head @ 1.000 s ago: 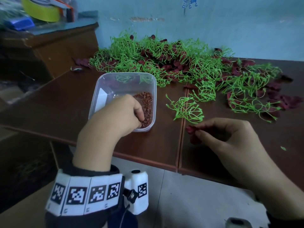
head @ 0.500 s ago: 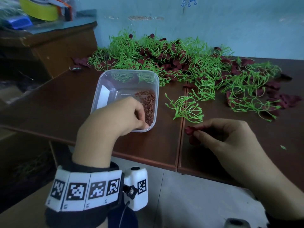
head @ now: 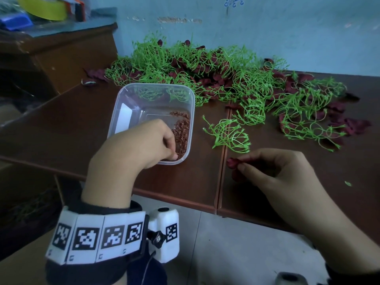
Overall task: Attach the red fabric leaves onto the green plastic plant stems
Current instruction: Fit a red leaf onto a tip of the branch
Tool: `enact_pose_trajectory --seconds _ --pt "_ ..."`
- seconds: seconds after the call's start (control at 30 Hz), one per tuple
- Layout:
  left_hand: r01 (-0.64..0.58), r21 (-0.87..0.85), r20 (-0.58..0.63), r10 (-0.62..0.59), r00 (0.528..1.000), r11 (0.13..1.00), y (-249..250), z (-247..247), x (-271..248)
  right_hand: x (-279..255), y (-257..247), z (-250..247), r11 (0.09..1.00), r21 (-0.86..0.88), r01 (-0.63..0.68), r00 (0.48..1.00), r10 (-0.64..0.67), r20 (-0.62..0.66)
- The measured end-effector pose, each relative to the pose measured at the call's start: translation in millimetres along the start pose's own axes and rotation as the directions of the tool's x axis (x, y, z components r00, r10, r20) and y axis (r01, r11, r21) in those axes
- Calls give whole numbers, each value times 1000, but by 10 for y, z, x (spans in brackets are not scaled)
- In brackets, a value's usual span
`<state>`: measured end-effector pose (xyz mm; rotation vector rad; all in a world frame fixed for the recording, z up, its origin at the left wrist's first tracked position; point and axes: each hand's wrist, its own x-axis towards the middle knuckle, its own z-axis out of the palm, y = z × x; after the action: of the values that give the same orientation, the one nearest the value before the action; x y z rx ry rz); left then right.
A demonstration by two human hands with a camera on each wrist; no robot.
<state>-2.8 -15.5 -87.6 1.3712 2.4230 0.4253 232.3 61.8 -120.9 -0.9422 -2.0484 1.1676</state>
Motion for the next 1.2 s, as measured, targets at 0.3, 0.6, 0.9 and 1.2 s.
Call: enact_pose_trajectory --seconds 0.3,0.6,0.9,1.2 --pt "-60 -183 -154 31 988 981 -21 -77 -31 -45 -33 14 999 20 -28 1000 28 2" --pt "-519 -344 -653 198 731 782 367 36 -177 20 79 -28 966 234 -109 988 130 -77" --pt "-607 -699 -528 301 794 377 839 670 -321 81 112 -115 815 574 -81 967 204 -154" --pt "-467 -759 -405 234 884 453 752 1007 -250 81 191 -259 923 351 -158 951 238 -198"
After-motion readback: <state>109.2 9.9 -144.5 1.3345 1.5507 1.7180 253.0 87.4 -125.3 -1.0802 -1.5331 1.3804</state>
